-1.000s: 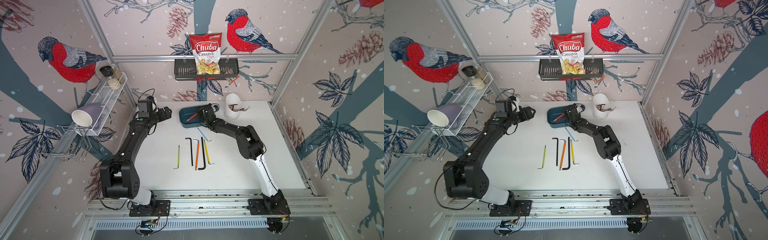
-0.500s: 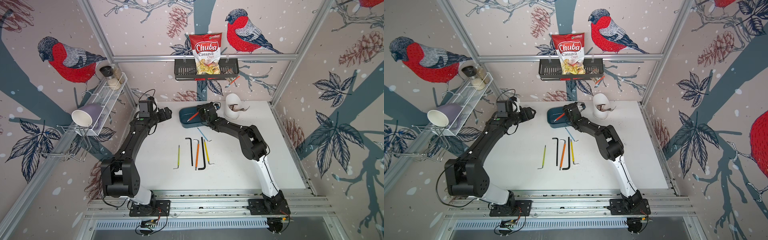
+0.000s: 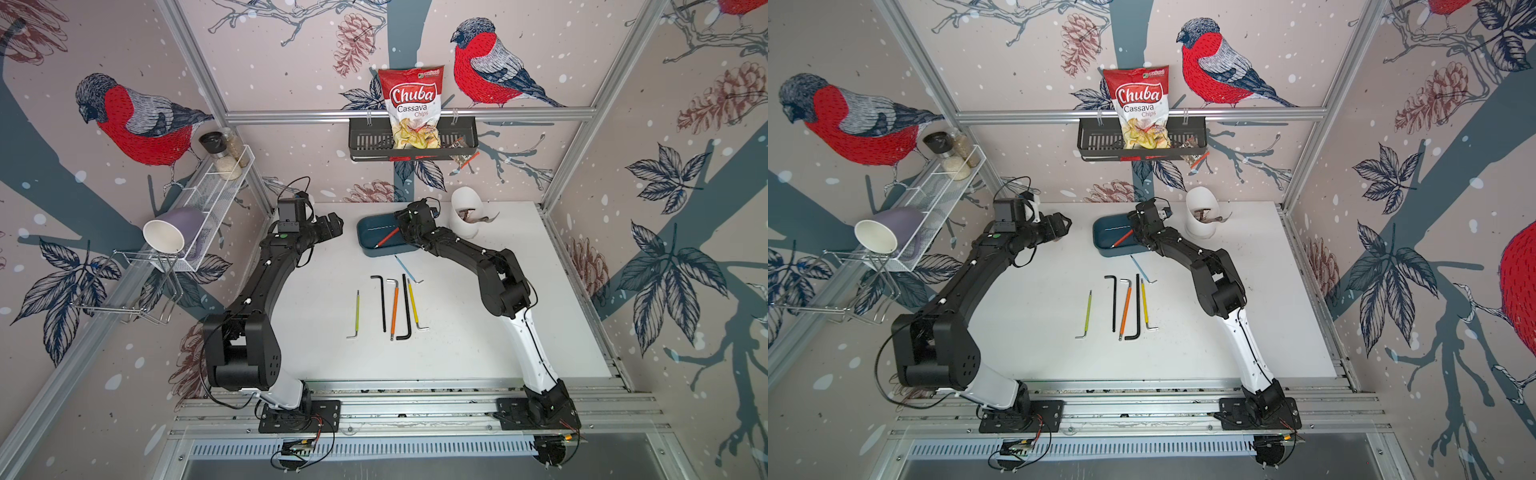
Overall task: Put the hex key on the desktop into the storage box
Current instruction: Place the Allen key in the storage box, then adjust the Allen key in the storage box.
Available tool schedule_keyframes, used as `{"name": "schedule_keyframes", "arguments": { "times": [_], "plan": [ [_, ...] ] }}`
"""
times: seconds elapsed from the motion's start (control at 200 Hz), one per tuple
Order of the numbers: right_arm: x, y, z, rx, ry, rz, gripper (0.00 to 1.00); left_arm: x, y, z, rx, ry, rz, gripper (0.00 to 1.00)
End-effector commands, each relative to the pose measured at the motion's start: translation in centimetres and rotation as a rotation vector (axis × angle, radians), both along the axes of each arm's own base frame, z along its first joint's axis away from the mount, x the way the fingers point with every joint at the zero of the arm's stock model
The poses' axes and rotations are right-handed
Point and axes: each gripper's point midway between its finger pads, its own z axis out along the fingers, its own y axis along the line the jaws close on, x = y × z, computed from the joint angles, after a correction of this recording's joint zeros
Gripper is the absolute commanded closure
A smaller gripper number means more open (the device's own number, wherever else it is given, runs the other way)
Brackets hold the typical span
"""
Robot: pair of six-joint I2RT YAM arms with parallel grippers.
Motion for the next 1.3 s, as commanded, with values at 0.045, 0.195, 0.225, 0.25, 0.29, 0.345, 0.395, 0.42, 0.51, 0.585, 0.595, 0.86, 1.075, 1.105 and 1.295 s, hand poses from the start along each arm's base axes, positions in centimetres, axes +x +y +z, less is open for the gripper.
{"name": "schedule_keyframes", "arguments": {
  "times": [0.045,0.195,0.225,0.25,0.29,0.345,0.395,0.42,0.51,0.585,0.595,0.86,1.075,1.105,1.295],
  "plan": [
    [-1.4,0.3,1.9,-0.04,-0.022,0.057,0.33,0.1,-0.1,0.2,-0.014,-0.004,-0.02,0.04],
    [-3.2,1.0,5.5,-0.073,-0.125,0.127,0.33,0.0,0.0,0.3,-0.012,-0.005,-0.016,0.04],
    [-3.5,1.0,6.3,-0.092,-0.149,0.138,0.34,0.0,0.0,0.2,-0.011,-0.002,-0.014,0.04],
    [-3.7,1.0,7.2,-0.115,-0.17,0.145,0.34,0.0,0.0,0.3,-0.011,-0.004,-0.014,0.04],
    [-4.0,0.9,8.4,-0.164,-0.202,0.158,0.34,0.0,0.0,0.2,-0.012,-0.004,-0.015,0.04],
    [-4.4,0.4,9.0,-0.249,-0.219,0.17,0.34,0.0,0.0,0.1,-0.013,-0.003,-0.016,0.04],
    [-4.6,-0.8,8.8,-0.325,-0.209,0.168,0.33,0.0,-0.1,-0.1,-0.015,0.002,-0.019,0.04],
    [-4.7,-1.4,8.6,-0.354,-0.199,0.164,0.34,0.0,-0.1,-0.1,-0.017,0.004,-0.02,0.04],
    [-5.1,-3.5,6.9,-0.42,-0.173,0.183,0.37,0.1,-0.4,-0.6,-0.026,0.014,-0.034,0.04],
    [-5.1,-4.4,5.1,-0.446,-0.146,0.22,0.42,0.2,-0.8,-1.0,-0.041,0.024,-0.051,0.04],
    [-5.1,-4.4,4.7,-0.449,-0.141,0.227,0.43,0.2,-0.8,-1.1,-0.044,0.026,-0.054,0.04],
    [-2.6,-3.0,0.0,-0.528,-0.091,0.31,0.48,0.5,-1.3,-2.6,-0.056,0.055,-0.073,0.05],
    [-0.1,-3.2,-2.6,-0.561,-0.071,0.269,0.47,1.2,-2.5,-4.8,-0.1,0.095,-0.117,0.05],
    [0.1,-3.3,-2.8,-0.554,-0.074,0.261,0.46,1.4,-2.7,-5.1,-0.111,0.099,-0.123,0.05],
    [1.8,-3.4,-4.0,-0.532,-0.118,0.207,0.45,3.4,-3.9,-7.0,-0.164,0.133,-0.128,0.05]
  ]
}}
